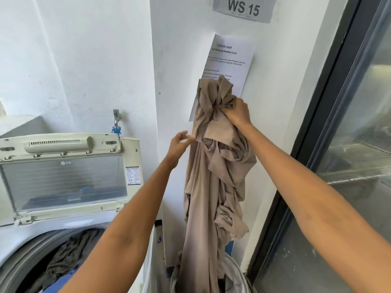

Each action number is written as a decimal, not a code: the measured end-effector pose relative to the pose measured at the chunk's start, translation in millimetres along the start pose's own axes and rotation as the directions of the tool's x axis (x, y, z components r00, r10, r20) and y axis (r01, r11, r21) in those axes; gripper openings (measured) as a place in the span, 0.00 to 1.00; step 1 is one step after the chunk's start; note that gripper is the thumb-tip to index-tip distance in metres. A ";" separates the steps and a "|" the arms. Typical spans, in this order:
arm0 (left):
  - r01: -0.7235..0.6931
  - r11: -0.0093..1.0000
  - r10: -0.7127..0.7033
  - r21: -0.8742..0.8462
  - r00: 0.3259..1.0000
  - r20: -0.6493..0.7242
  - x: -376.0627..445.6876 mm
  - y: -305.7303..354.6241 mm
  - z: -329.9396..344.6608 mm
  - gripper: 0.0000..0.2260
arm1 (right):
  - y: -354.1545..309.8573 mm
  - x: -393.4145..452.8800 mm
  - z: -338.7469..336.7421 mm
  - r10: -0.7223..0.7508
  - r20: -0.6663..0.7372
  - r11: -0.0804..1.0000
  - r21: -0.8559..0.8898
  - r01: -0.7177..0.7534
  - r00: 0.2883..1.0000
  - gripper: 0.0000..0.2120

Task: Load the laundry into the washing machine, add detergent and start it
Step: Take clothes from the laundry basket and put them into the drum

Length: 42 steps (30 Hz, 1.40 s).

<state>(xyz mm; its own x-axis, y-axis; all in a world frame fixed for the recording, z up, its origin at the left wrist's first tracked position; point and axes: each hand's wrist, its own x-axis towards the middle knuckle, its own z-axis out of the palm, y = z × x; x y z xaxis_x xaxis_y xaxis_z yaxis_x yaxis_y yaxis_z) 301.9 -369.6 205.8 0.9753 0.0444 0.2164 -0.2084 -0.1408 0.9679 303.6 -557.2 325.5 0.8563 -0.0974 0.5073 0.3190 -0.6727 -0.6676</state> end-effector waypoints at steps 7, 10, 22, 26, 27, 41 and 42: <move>0.217 0.913 -0.267 0.345 0.958 0.107 -14.5 -79.5 29.8 0.26 | -50.8 44.2 -58.2 -0.093 -0.204 0.989 0.095 0.115 0.975 0.19; 0.245 0.904 -0.233 0.350 0.970 -0.075 -3.8 -68.9 36.9 0.12 | -47.1 47.3 -73.4 -0.152 -0.186 0.988 0.003 0.155 0.971 0.19; -0.256 0.895 0.324 0.365 0.936 -0.138 64.9 142.6 5.4 0.14 | 39.0 10.9 -63.9 -0.031 0.212 0.994 0.106 0.009 0.977 0.17; -0.099 0.941 0.162 0.323 0.971 -0.176 62.1 105.1 11.7 0.16 | 28.3 13.2 -54.2 -0.058 0.341 0.997 0.075 0.035 0.938 0.23; -0.065 0.953 0.121 0.297 0.977 -0.175 58.7 92.7 14.7 0.16 | 28.9 10.8 -49.1 -0.055 0.361 0.998 0.048 0.041 0.931 0.24; -0.168 0.958 0.150 0.233 0.984 0.092 41.3 80.6 5.2 0.18 | 33.6 -5.0 8.2 0.053 0.516 0.984 0.121 -0.134 0.855 0.27; -0.165 0.964 0.147 0.210 0.984 0.098 36.9 77.7 1.8 0.18 | 31.0 -4.3 11.6 0.068 0.460 0.989 0.088 -0.121 0.885 0.26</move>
<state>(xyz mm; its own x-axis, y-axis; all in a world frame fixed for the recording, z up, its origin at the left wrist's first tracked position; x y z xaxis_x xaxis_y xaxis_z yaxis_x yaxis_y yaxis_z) 321.8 -380.7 288.7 0.9365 -0.0742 0.3426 -0.3461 -0.3509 0.8701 314.5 -569.1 296.3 0.9666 0.2054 0.1534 0.2472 -0.5888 -0.7696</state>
